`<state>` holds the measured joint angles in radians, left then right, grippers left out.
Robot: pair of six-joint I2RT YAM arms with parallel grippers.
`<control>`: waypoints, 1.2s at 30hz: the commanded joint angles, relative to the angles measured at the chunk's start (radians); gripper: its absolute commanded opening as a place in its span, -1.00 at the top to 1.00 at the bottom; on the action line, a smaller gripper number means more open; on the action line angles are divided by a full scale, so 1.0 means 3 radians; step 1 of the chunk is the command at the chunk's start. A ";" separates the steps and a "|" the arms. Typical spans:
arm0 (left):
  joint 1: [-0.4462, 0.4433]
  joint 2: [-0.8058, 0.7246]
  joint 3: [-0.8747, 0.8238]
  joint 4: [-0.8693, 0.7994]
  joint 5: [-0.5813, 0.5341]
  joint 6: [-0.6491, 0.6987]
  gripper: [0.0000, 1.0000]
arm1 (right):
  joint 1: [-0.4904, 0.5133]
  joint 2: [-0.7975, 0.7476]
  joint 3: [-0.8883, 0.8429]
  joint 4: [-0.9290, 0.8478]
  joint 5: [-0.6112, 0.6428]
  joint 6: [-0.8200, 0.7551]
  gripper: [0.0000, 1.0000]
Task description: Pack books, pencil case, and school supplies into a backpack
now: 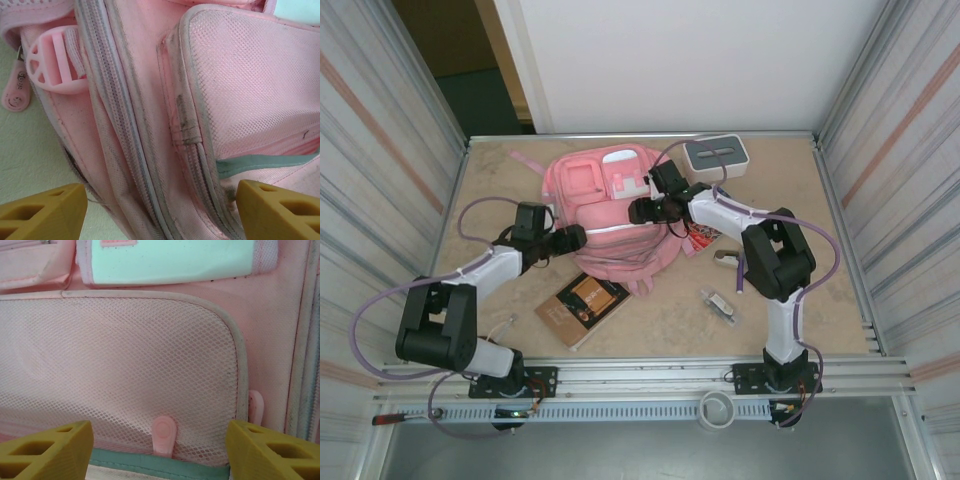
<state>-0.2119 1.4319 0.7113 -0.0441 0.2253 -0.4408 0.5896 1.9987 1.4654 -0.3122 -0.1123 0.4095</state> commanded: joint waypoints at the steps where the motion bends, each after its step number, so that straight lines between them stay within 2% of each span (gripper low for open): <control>1: -0.0009 0.0058 0.0045 0.0144 0.0103 0.0073 -0.57 | 0.0033 0.0059 0.0023 -0.0254 0.0422 0.0066 -0.42; 7: -0.0005 0.0070 0.0013 0.0195 0.0076 0.0097 -0.57 | -0.0004 -0.0043 -0.0063 -0.0227 0.0497 0.0063 -0.45; 16: -0.0004 0.0156 -0.0090 0.0357 0.0145 0.0015 -0.59 | -0.0030 0.0103 0.0080 -0.0365 0.0513 -0.0010 -0.45; 20: -0.0004 0.0156 -0.0141 0.0426 0.0190 -0.0015 -0.59 | -0.0061 0.0121 0.0065 -0.0287 0.0325 -0.0016 -0.43; 22: -0.0007 0.0146 -0.0169 0.0487 0.0225 -0.0049 -0.59 | -0.0099 0.0173 0.0048 -0.0145 0.0029 0.0046 -0.29; 26: -0.0044 0.0093 -0.0183 0.0510 0.0240 -0.0060 -0.59 | -0.0147 0.0210 0.0009 0.0206 -0.0376 0.0215 0.37; 29: -0.0061 -0.0072 -0.0140 0.0314 0.0116 0.0062 -0.59 | -0.0206 0.0114 0.0018 0.0435 -0.0601 0.0301 0.81; 33: -0.0075 -0.0556 -0.0107 0.0091 -0.0156 0.0362 -0.65 | -0.0322 -0.0002 0.0175 0.0767 -0.1155 0.0660 0.96; 36: -0.0132 -0.0869 -0.0092 0.0108 -0.0256 0.0550 -0.69 | -0.0358 -0.0098 0.0277 0.0997 -0.1385 0.0906 1.00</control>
<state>-0.2344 1.2579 0.6708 0.0055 0.2024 -0.3664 0.4854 2.0399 1.4784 -0.1768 -0.3649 0.5739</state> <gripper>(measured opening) 0.839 0.098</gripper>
